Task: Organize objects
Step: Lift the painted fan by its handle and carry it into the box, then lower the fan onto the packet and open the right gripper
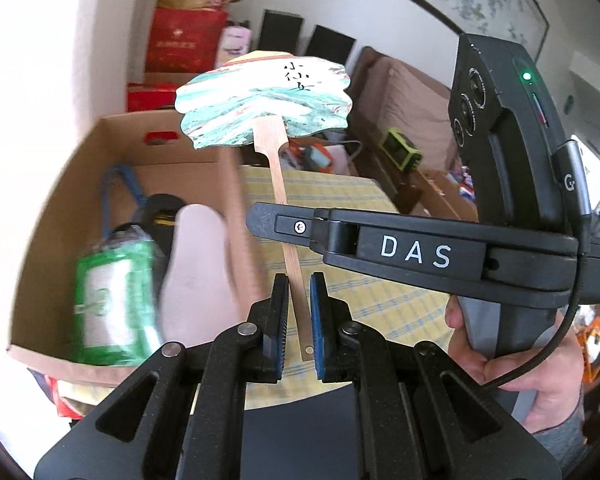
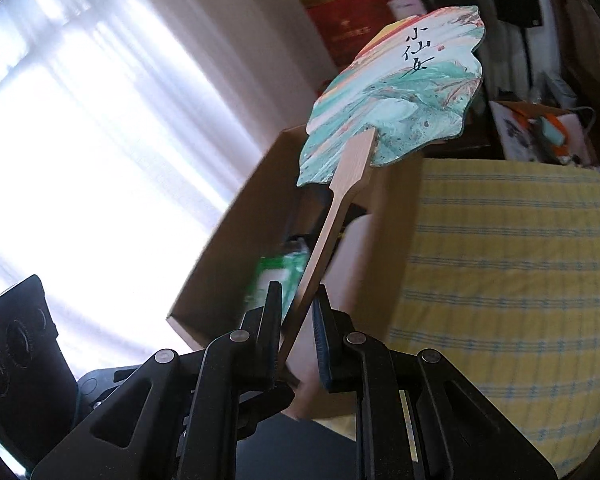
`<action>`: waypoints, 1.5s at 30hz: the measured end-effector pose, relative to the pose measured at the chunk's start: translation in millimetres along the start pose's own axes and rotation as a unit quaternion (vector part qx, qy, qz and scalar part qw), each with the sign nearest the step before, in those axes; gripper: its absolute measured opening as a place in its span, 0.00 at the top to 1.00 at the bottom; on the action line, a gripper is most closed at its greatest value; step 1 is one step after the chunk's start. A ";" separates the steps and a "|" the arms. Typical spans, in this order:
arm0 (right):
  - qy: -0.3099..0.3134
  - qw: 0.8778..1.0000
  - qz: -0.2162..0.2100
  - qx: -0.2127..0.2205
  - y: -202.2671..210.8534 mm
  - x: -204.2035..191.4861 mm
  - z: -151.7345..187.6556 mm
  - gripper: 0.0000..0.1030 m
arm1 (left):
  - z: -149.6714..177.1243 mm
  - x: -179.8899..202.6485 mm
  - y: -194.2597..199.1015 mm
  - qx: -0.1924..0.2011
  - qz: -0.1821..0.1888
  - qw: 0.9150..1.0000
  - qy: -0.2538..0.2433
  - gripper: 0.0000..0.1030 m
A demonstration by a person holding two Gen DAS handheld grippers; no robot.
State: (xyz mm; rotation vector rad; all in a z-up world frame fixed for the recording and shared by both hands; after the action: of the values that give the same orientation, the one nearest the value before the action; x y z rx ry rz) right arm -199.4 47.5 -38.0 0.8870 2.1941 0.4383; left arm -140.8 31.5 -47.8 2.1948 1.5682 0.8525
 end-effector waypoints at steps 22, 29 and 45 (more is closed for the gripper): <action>-0.002 0.996 -0.010 -0.092 -118.2 -22.2 27.9 0.85 | 21.1 -106.6 -12.4 -0.037 -0.075 0.996 0.041 0.90; -0.009 0.994 -0.004 -0.110 -135.6 -23.9 32.7 0.84 | 20.1 -116.9 -22.0 -0.050 -0.083 0.994 0.044 0.90; 0.045 0.996 0.034 -0.076 -90.7 -24.9 22.0 0.59 | 33.1 -143.9 -39.3 -0.073 -0.106 0.989 0.075 0.77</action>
State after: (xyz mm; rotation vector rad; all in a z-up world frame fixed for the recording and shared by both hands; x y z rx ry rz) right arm -212.8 -33.2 -89.4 0.8756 2.1827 0.6795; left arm -181.6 -85.9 -136.7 1.8615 1.7124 1.0490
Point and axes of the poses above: each gripper's, at about its wrist camera, not at the fingertips, and y roughly against the way its jaws point, x to its right, z to its underside, the point moved 8 cm from there along -y, roughly the way its jaws point, and after that the axes turned 9 degrees about x, right-handed, at the moved point
